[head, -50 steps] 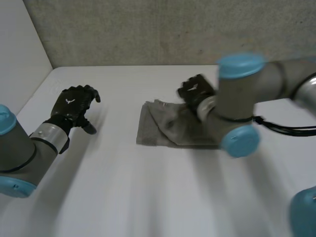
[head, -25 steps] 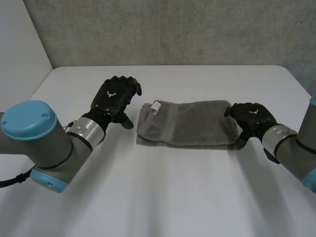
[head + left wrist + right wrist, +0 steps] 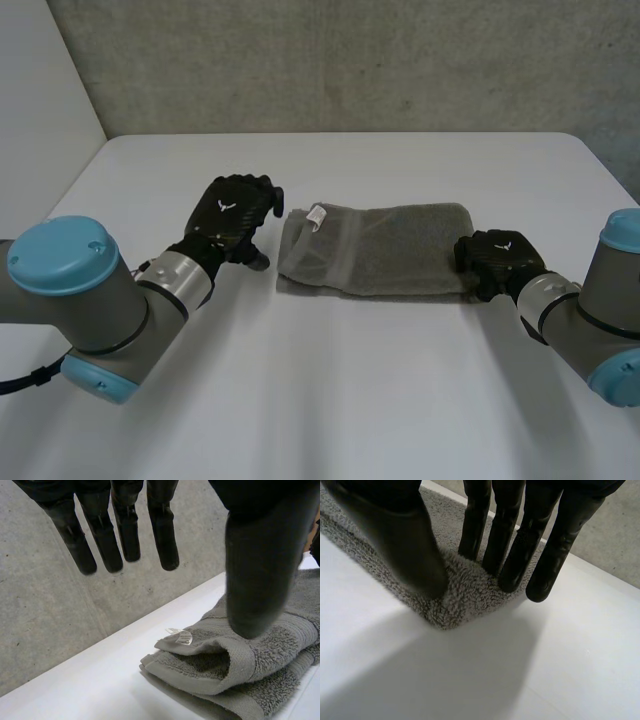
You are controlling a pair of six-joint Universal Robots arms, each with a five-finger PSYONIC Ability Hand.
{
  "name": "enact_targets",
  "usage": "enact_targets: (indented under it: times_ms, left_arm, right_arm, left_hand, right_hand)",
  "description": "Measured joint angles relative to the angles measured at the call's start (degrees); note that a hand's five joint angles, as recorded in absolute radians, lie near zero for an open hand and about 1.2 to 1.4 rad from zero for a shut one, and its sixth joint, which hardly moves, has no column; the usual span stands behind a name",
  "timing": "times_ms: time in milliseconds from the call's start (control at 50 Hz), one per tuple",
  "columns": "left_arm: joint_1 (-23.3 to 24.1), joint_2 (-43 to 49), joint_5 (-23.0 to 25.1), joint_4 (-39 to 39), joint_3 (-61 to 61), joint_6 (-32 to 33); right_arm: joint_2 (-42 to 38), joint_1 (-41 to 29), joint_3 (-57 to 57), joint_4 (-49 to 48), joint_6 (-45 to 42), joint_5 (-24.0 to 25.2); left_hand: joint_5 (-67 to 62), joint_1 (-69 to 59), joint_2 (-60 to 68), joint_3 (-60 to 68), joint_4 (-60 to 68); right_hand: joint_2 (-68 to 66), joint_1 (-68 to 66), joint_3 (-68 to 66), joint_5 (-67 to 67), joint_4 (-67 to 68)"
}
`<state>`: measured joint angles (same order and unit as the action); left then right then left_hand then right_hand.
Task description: Fold the towel.
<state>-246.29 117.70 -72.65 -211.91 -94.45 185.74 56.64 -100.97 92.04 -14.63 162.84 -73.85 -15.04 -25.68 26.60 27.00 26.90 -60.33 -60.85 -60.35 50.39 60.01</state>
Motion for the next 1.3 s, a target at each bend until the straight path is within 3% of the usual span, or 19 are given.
enact_targets:
  times_ms: [80, 400, 620, 800, 900, 1020, 1060, 1120, 1200, 1300]
  left_arm:
    - [0.0, 0.0, -0.1, 0.0, -0.2, 0.1]
    - [-0.6, -0.7, -0.1, 0.0, -1.3, 0.1]
    - [-0.9, -2.2, -0.1, 0.0, -2.0, 0.1]
    - [-0.6, -2.6, -0.1, 0.0, -2.1, 0.1]
    - [-0.3, -2.7, -0.1, -0.1, -2.1, 0.1]
    - [-0.1, -2.9, -0.7, -0.1, -2.0, 0.1]
    - [0.0, -3.1, -1.5, -0.3, -1.9, 0.1]
    - [0.2, -3.7, -3.2, -1.2, -1.9, 0.1]
    - [0.7, -4.0, -4.4, -2.3, -1.3, 0.0]
    - [1.2, -3.5, -5.0, -2.9, 1.0, -0.2]
  right_arm:
    - [-0.1, 0.2, -0.1, -0.1, -0.1, -0.3]
    - [1.7, 3.5, 0.5, 3.0, -1.8, 0.4]
    - [6.8, 8.1, -4.0, 13.6, -18.5, 0.7]
    - [6.8, -4.9, -12.6, 15.6, -15.5, -0.6]
    - [2.7, -18.2, -16.6, 15.2, -13.5, -3.6]
    - [-2.6, -26.3, -18.9, 15.0, -13.4, -6.3]
    - [-4.0, -27.7, -19.4, 15.0, -13.4, -7.2]
    - [-5.6, -28.6, -19.8, 15.0, -13.1, -9.0]
    - [-5.2, -28.1, -19.4, 15.0, -11.7, -10.3]
    - [-1.9, -25.6, -17.8, 15.2, -7.3, -10.7]
  left_hand:
    - [3.5, 2.7, -3.1, -3.0, -3.3]
    - [5.4, 4.2, -5.0, -4.8, -5.0]
    - [8.9, 7.6, -8.6, -8.6, -8.3]
    - [8.9, 7.6, -8.6, -8.6, -8.3]
    - [8.9, 7.6, -8.6, -8.6, -8.3]
    - [9.2, 7.6, -8.8, -8.6, -8.3]
    - [9.2, 7.6, -8.8, -8.6, -8.3]
    - [9.2, 7.6, -8.8, -8.6, -8.3]
    - [9.2, 7.6, -8.8, -8.6, -8.3]
    - [9.1, 7.6, -8.8, -8.6, -8.3]
  right_hand:
    - [-12.3, -13.3, -14.7, 15.1, 15.3]
    - [-12.3, -13.5, -15.4, 15.5, 16.3]
    - [-12.3, -13.8, -15.4, 15.5, 16.3]
    - [-13.2, -13.8, -15.4, 15.5, 16.3]
    - [-13.7, -13.9, -15.4, 15.5, 16.3]
    - [-13.7, -14.0, -15.4, 15.5, 16.3]
    - [-10.7, -10.5, -11.6, 11.4, 12.1]
    - [22.6, 23.1, 21.0, -22.5, -20.4]
    - [35.4, 36.4, 34.7, -37.6, -35.1]
    - [40.8, 41.7, 41.4, -44.6, -42.1]
